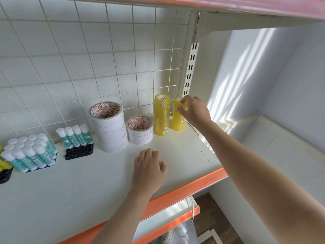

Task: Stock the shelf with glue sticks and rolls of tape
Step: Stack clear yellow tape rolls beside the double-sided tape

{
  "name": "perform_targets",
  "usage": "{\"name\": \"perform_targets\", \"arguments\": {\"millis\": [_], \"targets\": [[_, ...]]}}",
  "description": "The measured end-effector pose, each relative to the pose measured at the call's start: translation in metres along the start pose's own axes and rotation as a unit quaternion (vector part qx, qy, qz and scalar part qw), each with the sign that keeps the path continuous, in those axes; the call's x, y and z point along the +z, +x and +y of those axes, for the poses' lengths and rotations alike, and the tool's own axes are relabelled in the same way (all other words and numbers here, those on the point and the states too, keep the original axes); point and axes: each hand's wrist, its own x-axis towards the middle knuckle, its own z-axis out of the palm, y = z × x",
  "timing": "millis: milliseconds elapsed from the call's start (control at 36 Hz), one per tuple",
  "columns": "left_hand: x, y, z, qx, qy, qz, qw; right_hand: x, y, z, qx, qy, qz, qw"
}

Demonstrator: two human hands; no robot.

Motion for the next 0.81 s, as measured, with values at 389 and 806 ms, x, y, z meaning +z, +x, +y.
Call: {"name": "perform_targets", "arguments": {"millis": [389,806], "targets": [[0.0,0.0,0.0,-0.001,-0.002,0.0,1.0,-0.001,0.013,0.006,0.049,0.097,-0.031,0.994],[-0.002,0.002,-0.001,-0.005,-0.012,-0.02,1.0,0.004,-0.008,0.006,0.015,0.075,0.008,0.997]]}}
